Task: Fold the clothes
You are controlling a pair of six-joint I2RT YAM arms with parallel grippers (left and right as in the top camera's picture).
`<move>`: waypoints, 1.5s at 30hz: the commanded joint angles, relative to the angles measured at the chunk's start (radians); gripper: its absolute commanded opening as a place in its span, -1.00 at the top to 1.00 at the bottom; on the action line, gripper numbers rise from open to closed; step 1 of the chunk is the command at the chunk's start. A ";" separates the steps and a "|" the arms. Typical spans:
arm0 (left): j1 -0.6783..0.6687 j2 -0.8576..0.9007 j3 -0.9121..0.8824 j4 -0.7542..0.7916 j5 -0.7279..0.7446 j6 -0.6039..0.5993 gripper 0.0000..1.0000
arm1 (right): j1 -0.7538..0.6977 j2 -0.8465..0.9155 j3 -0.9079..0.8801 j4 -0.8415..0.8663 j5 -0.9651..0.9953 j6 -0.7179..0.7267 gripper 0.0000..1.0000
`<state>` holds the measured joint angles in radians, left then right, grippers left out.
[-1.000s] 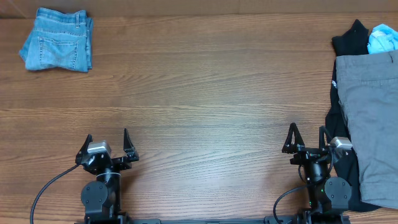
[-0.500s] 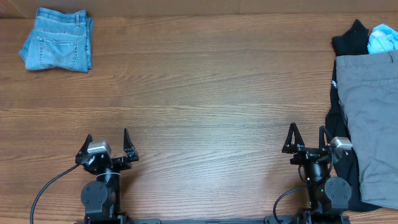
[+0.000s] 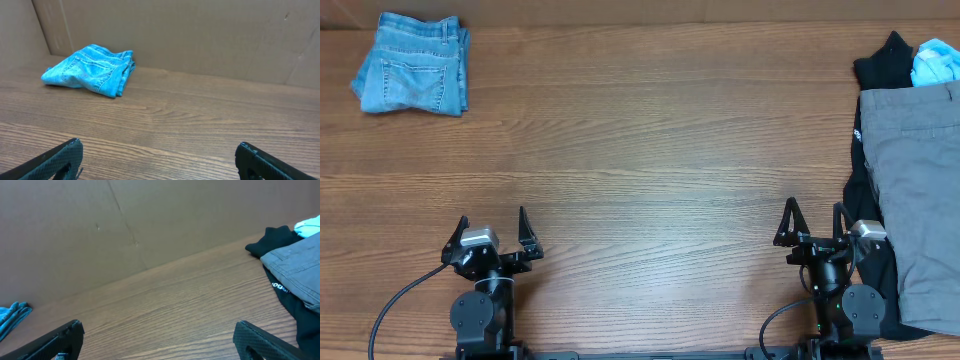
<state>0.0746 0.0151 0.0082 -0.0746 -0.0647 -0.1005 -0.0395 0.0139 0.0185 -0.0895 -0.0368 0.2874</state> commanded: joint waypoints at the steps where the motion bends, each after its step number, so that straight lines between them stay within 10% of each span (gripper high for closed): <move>1: 0.011 -0.011 -0.003 0.004 -0.010 0.011 -1.00 | -0.007 -0.011 -0.011 0.006 0.010 -0.008 -1.00; 10: 0.011 -0.011 -0.003 0.004 -0.010 0.011 -1.00 | -0.006 -0.011 -0.010 0.021 0.002 0.025 -1.00; 20: 0.011 -0.011 -0.003 0.004 -0.010 0.011 -1.00 | -0.006 -0.011 -0.010 0.051 -0.422 0.613 -1.00; 32: 0.011 -0.011 -0.003 0.004 -0.010 0.011 -1.00 | -0.007 -0.011 0.052 0.219 -0.482 0.498 -1.00; 45: 0.011 -0.011 -0.003 0.004 -0.010 0.011 -1.00 | -0.007 0.343 0.557 -0.046 -0.143 0.089 -1.00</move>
<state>0.0746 0.0151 0.0082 -0.0746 -0.0647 -0.1005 -0.0399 0.2146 0.4301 -0.0643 -0.3614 0.5846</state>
